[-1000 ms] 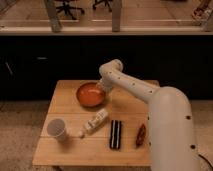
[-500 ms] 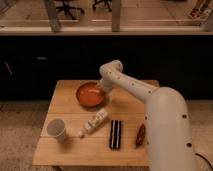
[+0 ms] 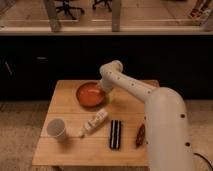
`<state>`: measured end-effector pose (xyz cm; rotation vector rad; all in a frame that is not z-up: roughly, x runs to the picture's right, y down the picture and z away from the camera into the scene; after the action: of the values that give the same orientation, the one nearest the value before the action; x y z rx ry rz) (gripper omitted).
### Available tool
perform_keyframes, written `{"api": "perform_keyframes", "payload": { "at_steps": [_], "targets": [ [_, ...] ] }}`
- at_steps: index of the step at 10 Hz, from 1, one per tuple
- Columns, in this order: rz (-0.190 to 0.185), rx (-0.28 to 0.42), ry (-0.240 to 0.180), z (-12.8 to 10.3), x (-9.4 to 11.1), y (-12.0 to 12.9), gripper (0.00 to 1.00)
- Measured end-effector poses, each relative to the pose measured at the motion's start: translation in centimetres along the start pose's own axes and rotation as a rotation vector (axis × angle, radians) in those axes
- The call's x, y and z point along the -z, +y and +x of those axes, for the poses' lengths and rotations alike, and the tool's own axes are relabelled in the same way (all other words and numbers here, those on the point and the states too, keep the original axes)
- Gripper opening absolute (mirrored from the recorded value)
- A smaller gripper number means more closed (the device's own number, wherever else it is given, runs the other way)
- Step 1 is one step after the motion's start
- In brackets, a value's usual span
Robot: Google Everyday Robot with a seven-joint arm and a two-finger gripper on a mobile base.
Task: Pick up the ceramic bowl
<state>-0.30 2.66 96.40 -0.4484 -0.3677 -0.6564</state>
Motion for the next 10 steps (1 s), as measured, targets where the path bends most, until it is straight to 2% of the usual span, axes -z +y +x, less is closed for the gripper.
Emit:
{"api": "perform_keyframes", "payload": {
  "at_steps": [1,4,7,9,10],
  "targets": [
    [0.001,0.002,-0.002,-0.1,-0.2,-0.1,0.76],
    [0.001,0.0,-0.003,0.1,-0.5,0.0,0.51],
    [0.009,0.009,-0.004,0.0,-0.5,-0.2,0.2],
    [0.037,0.022,0.014,0.0,1.1,-0.7,0.05],
    [0.046,0.027,0.021,0.1,2.0,-1.0,0.05]
  ]
}}
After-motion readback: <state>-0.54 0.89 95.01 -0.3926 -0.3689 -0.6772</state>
